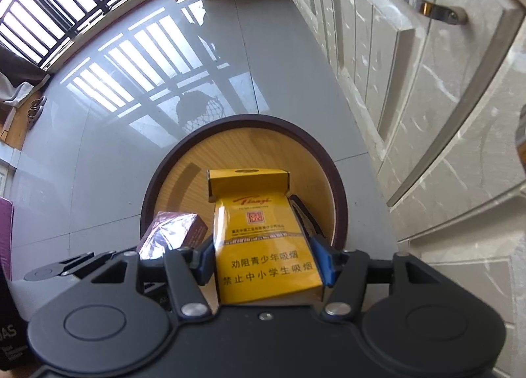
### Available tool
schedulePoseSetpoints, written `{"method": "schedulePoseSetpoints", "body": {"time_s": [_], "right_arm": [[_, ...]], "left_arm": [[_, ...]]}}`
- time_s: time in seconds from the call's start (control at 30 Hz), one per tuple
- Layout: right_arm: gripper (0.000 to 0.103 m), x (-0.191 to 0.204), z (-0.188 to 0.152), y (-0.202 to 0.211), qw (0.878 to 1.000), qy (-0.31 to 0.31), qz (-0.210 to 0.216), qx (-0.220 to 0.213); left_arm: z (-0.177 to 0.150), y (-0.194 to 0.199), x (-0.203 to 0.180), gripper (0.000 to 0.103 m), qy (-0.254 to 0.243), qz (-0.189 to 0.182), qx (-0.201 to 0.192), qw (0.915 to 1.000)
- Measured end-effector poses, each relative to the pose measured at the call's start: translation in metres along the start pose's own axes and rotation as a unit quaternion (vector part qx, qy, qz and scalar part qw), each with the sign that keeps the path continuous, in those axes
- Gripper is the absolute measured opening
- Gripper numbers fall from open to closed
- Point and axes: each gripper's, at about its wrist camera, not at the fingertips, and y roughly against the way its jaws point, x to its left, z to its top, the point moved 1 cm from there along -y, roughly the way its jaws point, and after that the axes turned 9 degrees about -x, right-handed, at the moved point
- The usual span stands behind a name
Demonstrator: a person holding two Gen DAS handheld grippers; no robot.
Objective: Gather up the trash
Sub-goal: 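Carry the red packet and yellow box with both tools over the wastebasket, then open both tools to drop the packet and box into the wastebasket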
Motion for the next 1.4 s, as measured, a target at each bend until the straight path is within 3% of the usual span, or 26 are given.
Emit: {"method": "schedulePoseSetpoints", "body": {"time_s": [0.13, 0.2, 0.27, 0.47, 0.77, 0.83, 0.87, 0.9, 1.4], "right_arm": [[0.060, 0.001, 0.003, -0.004, 1.000, -0.004, 0.006, -0.005], [0.060, 0.001, 0.006, -0.003, 1.000, -0.006, 0.009, -0.010], [0.060, 0.000, 0.007, -0.004, 1.000, -0.011, 0.010, -0.011], [0.060, 0.000, 0.008, -0.008, 1.000, -0.011, 0.014, -0.015], [0.062, 0.002, 0.008, -0.012, 1.000, 0.004, 0.022, -0.017], [0.082, 0.002, 0.007, -0.014, 0.999, 0.009, 0.026, -0.017], [0.100, 0.002, 0.006, -0.015, 0.999, 0.015, 0.025, -0.016], [0.102, 0.003, 0.005, -0.015, 0.999, 0.023, 0.025, -0.019], [0.103, -0.006, -0.003, -0.005, 0.992, 0.120, -0.026, 0.030]], "left_arm": [[0.009, -0.007, 0.007, 0.055, -0.004, 0.008, 0.002, 1.0000], [0.011, -0.007, 0.010, 0.078, -0.003, 0.011, 0.000, 0.9999], [0.012, -0.007, 0.011, 0.091, -0.006, 0.006, 0.002, 1.0000], [-0.001, -0.012, 0.008, 0.102, -0.018, 0.005, 0.024, 0.9995], [-0.010, -0.007, 0.002, 0.103, -0.027, -0.008, 0.048, 0.9985], [-0.011, -0.005, 0.000, 0.103, -0.030, -0.008, 0.049, 0.9983], [-0.011, -0.004, -0.001, 0.103, -0.031, -0.009, 0.049, 0.9982], [-0.011, -0.003, -0.001, 0.103, -0.031, -0.010, 0.050, 0.9982], [-0.019, 0.019, 0.007, 0.103, -0.018, 0.009, 0.063, 0.9978]]}}
